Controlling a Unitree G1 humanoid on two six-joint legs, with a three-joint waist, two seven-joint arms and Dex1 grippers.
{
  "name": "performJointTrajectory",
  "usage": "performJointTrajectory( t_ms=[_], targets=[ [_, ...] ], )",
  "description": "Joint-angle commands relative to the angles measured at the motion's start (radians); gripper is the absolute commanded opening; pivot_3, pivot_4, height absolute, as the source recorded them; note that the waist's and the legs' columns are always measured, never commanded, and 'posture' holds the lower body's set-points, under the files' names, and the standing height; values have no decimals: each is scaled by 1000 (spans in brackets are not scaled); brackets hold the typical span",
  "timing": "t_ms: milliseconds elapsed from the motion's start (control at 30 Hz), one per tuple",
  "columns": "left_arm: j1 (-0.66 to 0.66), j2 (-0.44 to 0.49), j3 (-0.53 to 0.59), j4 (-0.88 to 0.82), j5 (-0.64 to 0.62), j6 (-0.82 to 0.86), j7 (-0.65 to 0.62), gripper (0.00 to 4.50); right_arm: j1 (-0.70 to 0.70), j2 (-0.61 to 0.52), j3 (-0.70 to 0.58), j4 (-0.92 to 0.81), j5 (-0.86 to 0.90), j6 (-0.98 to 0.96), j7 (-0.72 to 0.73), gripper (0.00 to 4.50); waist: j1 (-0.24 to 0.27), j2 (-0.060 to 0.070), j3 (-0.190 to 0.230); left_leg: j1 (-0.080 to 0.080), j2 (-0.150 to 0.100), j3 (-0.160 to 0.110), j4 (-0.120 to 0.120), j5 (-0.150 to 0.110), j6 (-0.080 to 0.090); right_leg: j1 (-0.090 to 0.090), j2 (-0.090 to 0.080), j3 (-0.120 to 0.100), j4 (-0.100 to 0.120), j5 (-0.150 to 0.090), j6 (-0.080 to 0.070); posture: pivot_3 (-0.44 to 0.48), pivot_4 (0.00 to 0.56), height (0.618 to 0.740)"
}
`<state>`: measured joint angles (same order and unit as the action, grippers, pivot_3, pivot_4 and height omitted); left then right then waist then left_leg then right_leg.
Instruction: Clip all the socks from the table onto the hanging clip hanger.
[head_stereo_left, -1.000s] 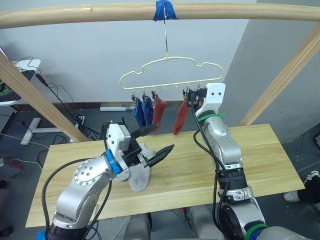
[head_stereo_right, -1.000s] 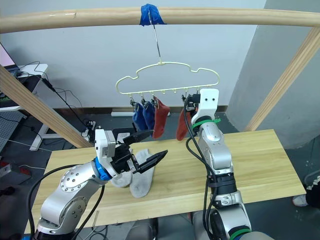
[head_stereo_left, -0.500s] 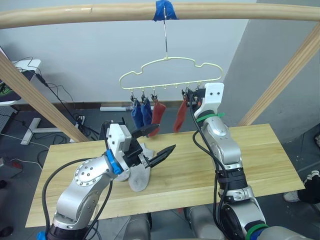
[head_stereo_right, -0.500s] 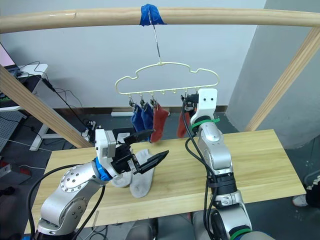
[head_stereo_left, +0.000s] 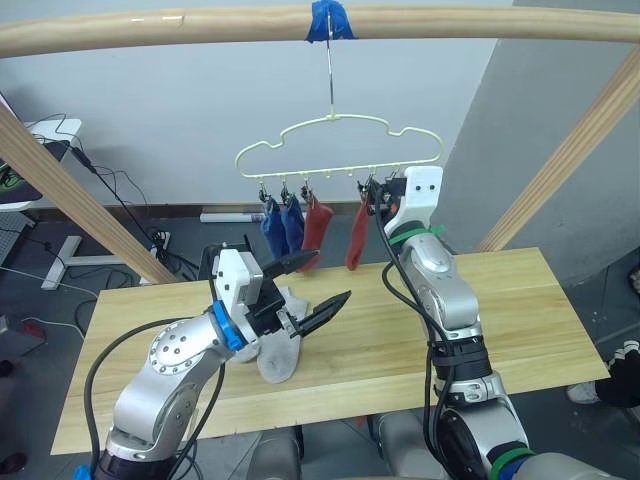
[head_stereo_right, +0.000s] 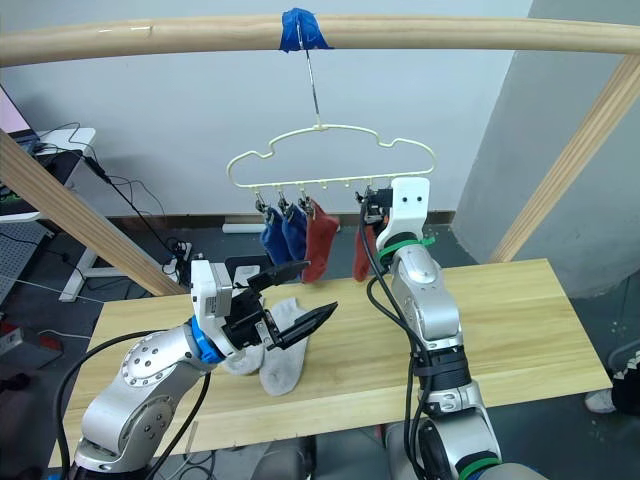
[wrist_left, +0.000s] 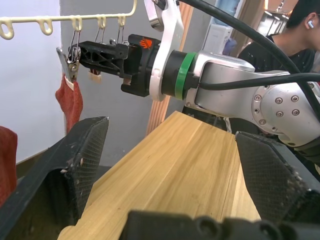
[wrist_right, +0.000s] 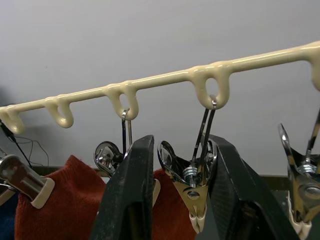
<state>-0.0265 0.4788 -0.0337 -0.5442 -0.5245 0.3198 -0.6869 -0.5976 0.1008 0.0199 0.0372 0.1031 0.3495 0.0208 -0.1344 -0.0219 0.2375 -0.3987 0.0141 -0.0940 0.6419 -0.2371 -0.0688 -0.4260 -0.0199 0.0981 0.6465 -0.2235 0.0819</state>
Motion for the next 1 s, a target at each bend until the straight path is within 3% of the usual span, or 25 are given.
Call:
performJointTrajectory(
  t_ms=[33,467,667,1000],
  targets=[
    [1,-6,-1,-36,7,-22,2,4500,-10,8,-1,-57,20,-8,9,1501,0,0,0,0,0,0,0,0,0,0,0,0,0,0,0,-50,191,740],
    [0,-7,0,-33,8,-23,-1,4500,-10,9,-6,-55,20,-12,4,1501,0,0,0,0,0,0,0,0,0,0,0,0,0,0,0,-53,192,740],
    [-9,-7,-3,-41,5,-12,6,4500,-10,7,-7,-55,19,-11,2,200,0,0,0,0,0,0,0,0,0,0,0,0,0,0,0,-55,194,740],
    [-18,2,-10,-54,2,15,20,4500,14,-66,-31,-117,72,73,72,186,2,0,0,0,0,0,0,0,0,0,0,0,0,0,0,-59,199,740]
  ],
)
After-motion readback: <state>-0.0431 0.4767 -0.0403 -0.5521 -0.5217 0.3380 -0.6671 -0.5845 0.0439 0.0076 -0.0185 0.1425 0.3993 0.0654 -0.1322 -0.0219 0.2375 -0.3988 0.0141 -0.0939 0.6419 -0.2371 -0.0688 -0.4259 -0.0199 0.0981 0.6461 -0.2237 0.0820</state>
